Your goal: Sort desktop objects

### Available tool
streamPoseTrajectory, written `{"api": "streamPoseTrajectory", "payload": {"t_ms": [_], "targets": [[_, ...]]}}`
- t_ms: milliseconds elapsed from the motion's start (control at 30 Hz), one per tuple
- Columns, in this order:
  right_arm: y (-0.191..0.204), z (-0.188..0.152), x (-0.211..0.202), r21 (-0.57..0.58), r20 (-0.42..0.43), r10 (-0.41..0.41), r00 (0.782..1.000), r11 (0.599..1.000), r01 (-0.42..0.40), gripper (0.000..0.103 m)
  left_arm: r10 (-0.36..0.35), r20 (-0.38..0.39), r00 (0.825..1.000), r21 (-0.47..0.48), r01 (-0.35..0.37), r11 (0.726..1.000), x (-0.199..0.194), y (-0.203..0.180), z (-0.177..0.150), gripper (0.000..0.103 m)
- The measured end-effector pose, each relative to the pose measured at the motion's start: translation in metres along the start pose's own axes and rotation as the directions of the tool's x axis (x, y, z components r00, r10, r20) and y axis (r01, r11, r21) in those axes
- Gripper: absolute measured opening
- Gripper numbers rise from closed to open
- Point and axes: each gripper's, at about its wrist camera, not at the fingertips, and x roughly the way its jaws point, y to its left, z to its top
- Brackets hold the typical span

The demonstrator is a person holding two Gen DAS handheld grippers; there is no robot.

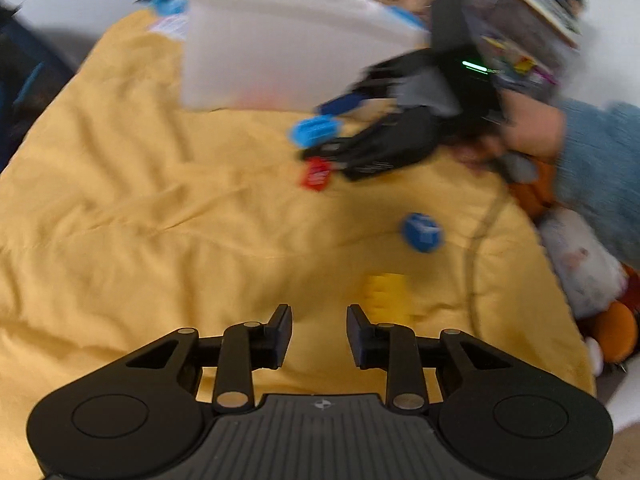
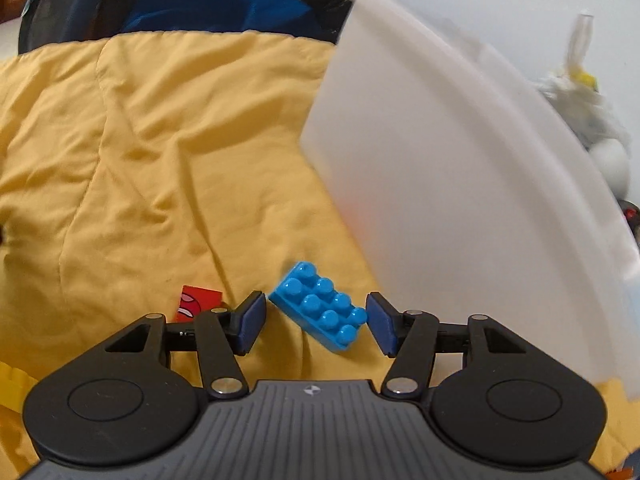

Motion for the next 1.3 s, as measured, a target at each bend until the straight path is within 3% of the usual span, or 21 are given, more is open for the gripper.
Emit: {"api": "streamPoseTrajectory", "payload": {"t_ms": [100, 200, 333, 467, 567, 700, 767, 833, 900, 967, 1033, 1133, 1233, 1300], "targets": [[-0.002, -0.001, -0.007, 0.086, -0.037, 0.008, 0.999, 0.996, -0.004, 0.056, -0.003, 0.023, 1.0, 0.137, 0.0, 0.991, -0.006, -0.031, -0.001, 0.038], [0.013, -0.01, -0.031, 0.109, -0.043, -0.098, 0.994, 0.989, 0.102, 0.056, 0.036, 0.058, 0.998, 0.294, -0.052, 0.955, -0.005, -0.063, -0.008, 0.041], [0.022, -0.034, -0.077, 0.299, -0.029, -0.137, 0.99, 0.944, 0.14, 0.057, 0.079, 0.061, 0.995, 0.376, -0.096, 0.922, 0.007, -0.083, -0.013, 0.041], [0.05, -0.066, -0.103, 0.43, -0.089, -0.141, 0.986, 0.887, 0.166, 0.057, 0.106, 0.062, 0.992, 0.385, -0.122, 0.915, 0.021, -0.085, -0.013, 0.041], [0.074, -0.085, -0.114, 0.492, -0.099, -0.098, 0.99, 0.86, 0.135, 0.057, 0.162, 0.081, 0.983, 0.373, -0.181, 0.91, 0.026, -0.079, -0.012, 0.04], [0.099, -0.088, -0.114, 0.468, -0.136, -0.154, 0.979, 0.861, 0.2, 0.057, 0.208, 0.081, 0.975, 0.372, -0.223, 0.901, 0.027, -0.069, -0.01, 0.04], [0.107, -0.089, -0.11, 0.483, -0.156, -0.177, 0.972, 0.845, 0.231, 0.057, 0.199, 0.05, 0.979, 0.341, -0.204, 0.918, 0.029, -0.062, -0.009, 0.039], [0.11, -0.09, -0.108, 0.536, -0.165, -0.158, 0.974, 0.814, 0.223, 0.057, 0.129, -0.004, 0.992, 0.292, -0.122, 0.949, 0.031, -0.056, -0.008, 0.039], [0.116, -0.09, -0.106, 0.537, -0.16, -0.143, 0.977, 0.818, 0.208, 0.058, 0.055, -0.046, 0.997, 0.21, -0.045, 0.977, 0.039, -0.049, -0.008, 0.039], [0.121, -0.091, -0.11, 0.511, -0.15, -0.148, 0.978, 0.835, 0.205, 0.057, 0.065, -0.026, 0.998, 0.183, -0.059, 0.981, 0.041, -0.049, -0.011, 0.025], [0.123, -0.093, -0.114, 0.512, -0.138, -0.147, 0.98, 0.836, 0.197, 0.057, 0.099, -0.007, 0.995, 0.181, -0.096, 0.979, 0.038, -0.049, -0.011, 0.025], [0.121, -0.097, -0.117, 0.519, -0.111, -0.147, 0.983, 0.835, 0.183, 0.058, 0.215, 0.02, 0.976, 0.242, -0.213, 0.947, 0.028, -0.049, -0.011, 0.025], [0.118, -0.1, -0.116, 0.514, -0.099, -0.147, 0.984, 0.839, 0.177, 0.062, 0.362, 0.069, 0.93, 0.348, -0.363, 0.864, 0.024, -0.048, -0.017, 0.025], [0.115, -0.102, -0.111, 0.519, -0.123, -0.12, 0.985, 0.838, 0.167, 0.064, 0.416, 0.066, 0.907, 0.355, -0.411, 0.84, 0.026, -0.041, -0.018, 0.025]]}}
